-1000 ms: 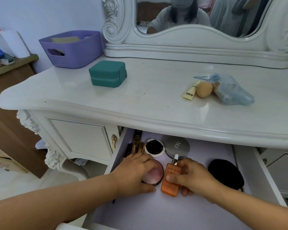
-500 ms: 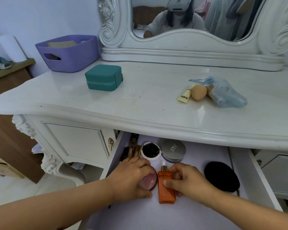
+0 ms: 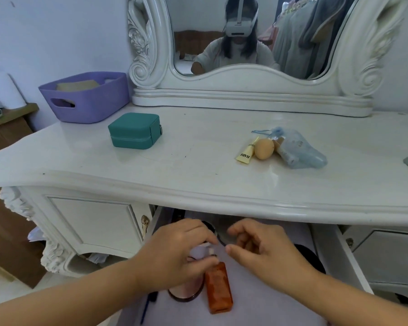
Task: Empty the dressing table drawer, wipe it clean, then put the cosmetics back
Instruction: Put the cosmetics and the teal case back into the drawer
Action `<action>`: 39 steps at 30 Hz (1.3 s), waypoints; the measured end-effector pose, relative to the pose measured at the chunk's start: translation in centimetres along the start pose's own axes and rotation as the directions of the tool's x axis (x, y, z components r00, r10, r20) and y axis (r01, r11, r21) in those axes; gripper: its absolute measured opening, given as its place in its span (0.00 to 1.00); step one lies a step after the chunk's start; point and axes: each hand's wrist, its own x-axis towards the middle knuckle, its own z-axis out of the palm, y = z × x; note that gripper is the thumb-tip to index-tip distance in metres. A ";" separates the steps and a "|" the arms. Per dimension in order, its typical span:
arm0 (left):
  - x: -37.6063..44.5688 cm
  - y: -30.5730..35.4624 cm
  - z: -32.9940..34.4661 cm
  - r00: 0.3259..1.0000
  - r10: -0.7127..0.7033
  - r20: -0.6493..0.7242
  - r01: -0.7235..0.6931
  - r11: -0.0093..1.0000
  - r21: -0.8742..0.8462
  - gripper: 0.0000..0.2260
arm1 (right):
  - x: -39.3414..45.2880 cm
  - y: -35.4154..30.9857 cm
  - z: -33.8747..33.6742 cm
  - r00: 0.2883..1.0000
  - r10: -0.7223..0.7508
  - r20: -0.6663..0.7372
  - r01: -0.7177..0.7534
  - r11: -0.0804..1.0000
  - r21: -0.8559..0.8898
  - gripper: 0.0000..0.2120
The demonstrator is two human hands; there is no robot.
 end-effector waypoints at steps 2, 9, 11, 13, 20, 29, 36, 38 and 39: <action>1.9 1.0 -1.6 0.992 0.052 -0.114 -0.051 0.999 0.009 0.09 | -0.1 -1.5 -2.1 0.994 -0.076 -0.074 0.079 0.996 0.051 0.08; 11.5 2.1 -2.8 0.946 -0.141 -0.291 0.156 0.987 0.029 0.15 | 3.2 -1.8 -8.8 0.855 -0.183 -0.485 0.136 0.982 -0.132 0.02; 14.4 2.1 -2.1 0.941 -0.234 -0.246 0.245 0.970 0.013 0.17 | 4.6 -1.0 -10.1 0.825 -0.193 -0.532 0.086 0.972 -0.220 0.03; 16.8 1.8 -1.2 0.931 -0.303 -0.203 0.308 0.951 -0.006 0.20 | 5.8 0.1 -11.0 0.819 -0.179 -0.546 0.001 0.951 -0.309 0.07; 22.0 1.1 2.0 0.886 -0.461 -0.051 0.462 0.887 -0.010 0.25 | 9.3 2.8 -12.8 0.877 0.089 -0.472 -0.285 0.888 -0.361 0.30; 22.0 1.7 1.9 0.898 -0.421 -0.125 0.427 0.904 0.020 0.15 | 11.2 3.2 -13.0 0.891 0.157 -0.426 -0.367 0.800 -0.475 0.21; 18.6 1.9 -0.9 0.871 -0.414 -0.263 0.387 0.910 -0.153 0.14 | 9.0 3.3 -13.9 0.829 0.089 -0.552 -0.318 0.887 -0.335 0.18; 17.5 2.3 -1.4 0.879 -0.395 -0.268 0.361 0.917 -0.168 0.14 | 8.2 3.0 -13.8 0.823 0.073 -0.563 -0.303 0.895 -0.327 0.19; 16.9 2.6 -1.6 0.886 -0.382 -0.265 0.348 0.923 -0.165 0.14 | 7.8 2.9 -13.8 0.832 0.079 -0.549 -0.307 0.890 -0.337 0.19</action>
